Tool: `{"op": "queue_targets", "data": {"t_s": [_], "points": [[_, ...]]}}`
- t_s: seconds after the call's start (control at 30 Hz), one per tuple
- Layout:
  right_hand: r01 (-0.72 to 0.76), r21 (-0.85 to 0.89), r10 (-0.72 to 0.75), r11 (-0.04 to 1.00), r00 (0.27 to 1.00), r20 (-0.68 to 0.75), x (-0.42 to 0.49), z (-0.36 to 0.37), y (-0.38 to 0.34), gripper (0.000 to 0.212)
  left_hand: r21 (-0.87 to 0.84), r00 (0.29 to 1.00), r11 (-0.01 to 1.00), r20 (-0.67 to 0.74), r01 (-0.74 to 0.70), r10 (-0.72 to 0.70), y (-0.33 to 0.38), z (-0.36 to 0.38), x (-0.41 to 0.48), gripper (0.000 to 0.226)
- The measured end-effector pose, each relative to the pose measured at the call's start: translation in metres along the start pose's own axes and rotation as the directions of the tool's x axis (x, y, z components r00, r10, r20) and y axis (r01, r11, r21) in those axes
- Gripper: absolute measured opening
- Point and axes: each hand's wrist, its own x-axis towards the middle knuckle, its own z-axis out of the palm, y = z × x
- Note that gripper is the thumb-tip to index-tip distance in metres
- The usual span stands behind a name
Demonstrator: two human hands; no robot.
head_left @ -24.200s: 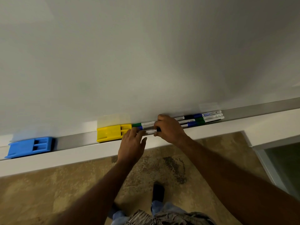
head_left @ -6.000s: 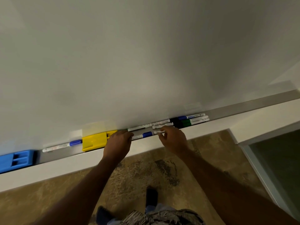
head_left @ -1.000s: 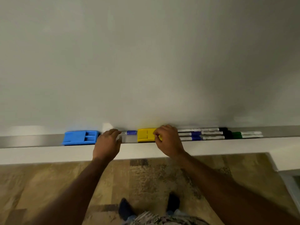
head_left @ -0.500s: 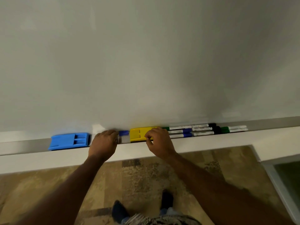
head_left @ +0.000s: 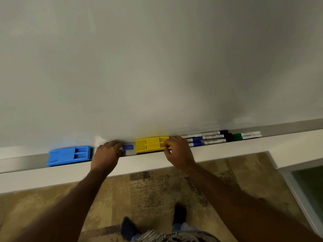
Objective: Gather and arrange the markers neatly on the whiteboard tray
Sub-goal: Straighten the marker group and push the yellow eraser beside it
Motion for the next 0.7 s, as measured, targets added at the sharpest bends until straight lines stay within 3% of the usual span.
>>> {"op": "queue_targets", "data": {"t_s": [0.7], "points": [[0.004, -0.023, -0.004, 1.0, 1.0, -0.022, -0.005, -0.004, 0.024, 0.007, 0.025, 0.998, 0.998, 0.004, -0.057, 0.057, 0.001, -0.001, 0.0, 0.019]]}}
